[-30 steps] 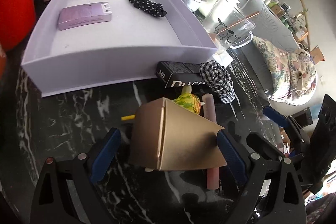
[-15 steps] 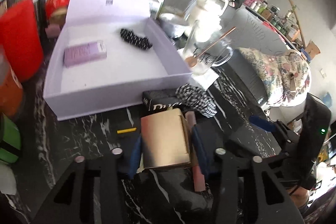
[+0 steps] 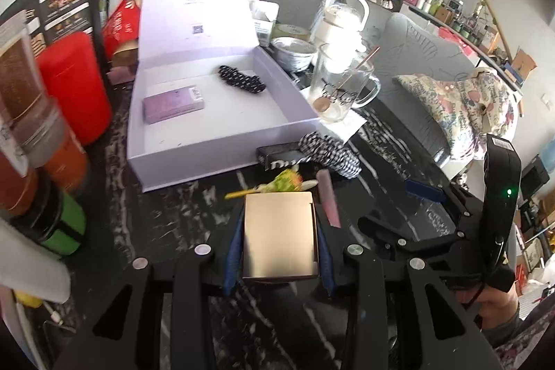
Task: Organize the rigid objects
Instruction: 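Grasp the gold box with the left gripper while the right gripper moves toward the pink stick, then grasp the pink stick with the right gripper while the left gripper lifts the gold box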
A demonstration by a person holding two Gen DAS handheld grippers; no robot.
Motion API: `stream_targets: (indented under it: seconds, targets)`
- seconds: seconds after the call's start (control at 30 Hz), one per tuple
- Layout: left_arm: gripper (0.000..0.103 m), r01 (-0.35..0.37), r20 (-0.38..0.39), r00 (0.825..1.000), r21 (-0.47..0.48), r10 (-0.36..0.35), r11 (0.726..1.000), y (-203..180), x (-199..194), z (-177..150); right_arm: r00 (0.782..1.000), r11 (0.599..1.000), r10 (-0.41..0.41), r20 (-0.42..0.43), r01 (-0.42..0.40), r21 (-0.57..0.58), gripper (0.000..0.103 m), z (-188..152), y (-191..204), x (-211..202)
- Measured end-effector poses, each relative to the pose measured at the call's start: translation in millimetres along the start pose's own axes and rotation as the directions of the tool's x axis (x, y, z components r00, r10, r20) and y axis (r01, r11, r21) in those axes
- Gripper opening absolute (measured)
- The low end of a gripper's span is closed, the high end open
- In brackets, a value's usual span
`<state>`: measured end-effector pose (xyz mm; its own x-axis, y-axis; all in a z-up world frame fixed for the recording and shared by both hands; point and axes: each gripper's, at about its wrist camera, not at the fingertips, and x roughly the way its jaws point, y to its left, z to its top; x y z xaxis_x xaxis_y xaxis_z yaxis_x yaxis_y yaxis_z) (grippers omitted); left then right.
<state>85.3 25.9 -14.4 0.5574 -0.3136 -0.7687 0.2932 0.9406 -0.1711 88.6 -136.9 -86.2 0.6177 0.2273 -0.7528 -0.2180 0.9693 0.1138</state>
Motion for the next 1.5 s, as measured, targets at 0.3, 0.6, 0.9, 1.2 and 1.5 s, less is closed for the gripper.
stream_targets:
  seconds: [0.3,0.6,0.9,1.2,1.5]
  targets:
    - [0.037,-0.048,-0.016,0.999,-0.022,0.048,0.999,13.4,-11.1,-16.9,0.999,0.999,0.033,-0.031,-0.034,-0.042,0.102,-4.0,24.0,12.9]
    - [0.037,-0.078,-0.018,0.997,0.027,0.079,0.997,4.0,-1.6,-24.1,0.997,0.997,-0.006,-0.074,0.000,-0.076,0.077,-6.9,39.2,31.1]
    - [0.037,-0.103,0.022,0.995,0.052,0.102,0.993,-3.5,4.4,-23.8,0.993,0.995,-0.034,-0.109,0.023,-0.100,0.043,-12.1,40.2,34.3]
    - [0.037,-0.141,0.026,0.990,0.079,0.139,0.987,-9.7,19.5,-29.5,0.991,0.990,-0.079,-0.109,0.065,-0.126,0.029,-20.1,32.2,24.5]
    - [0.037,-0.106,0.000,0.994,0.038,0.106,0.994,0.3,38.3,-39.4,0.992,0.987,-0.075,-0.104,0.059,-0.150,0.014,-29.7,28.0,15.1]
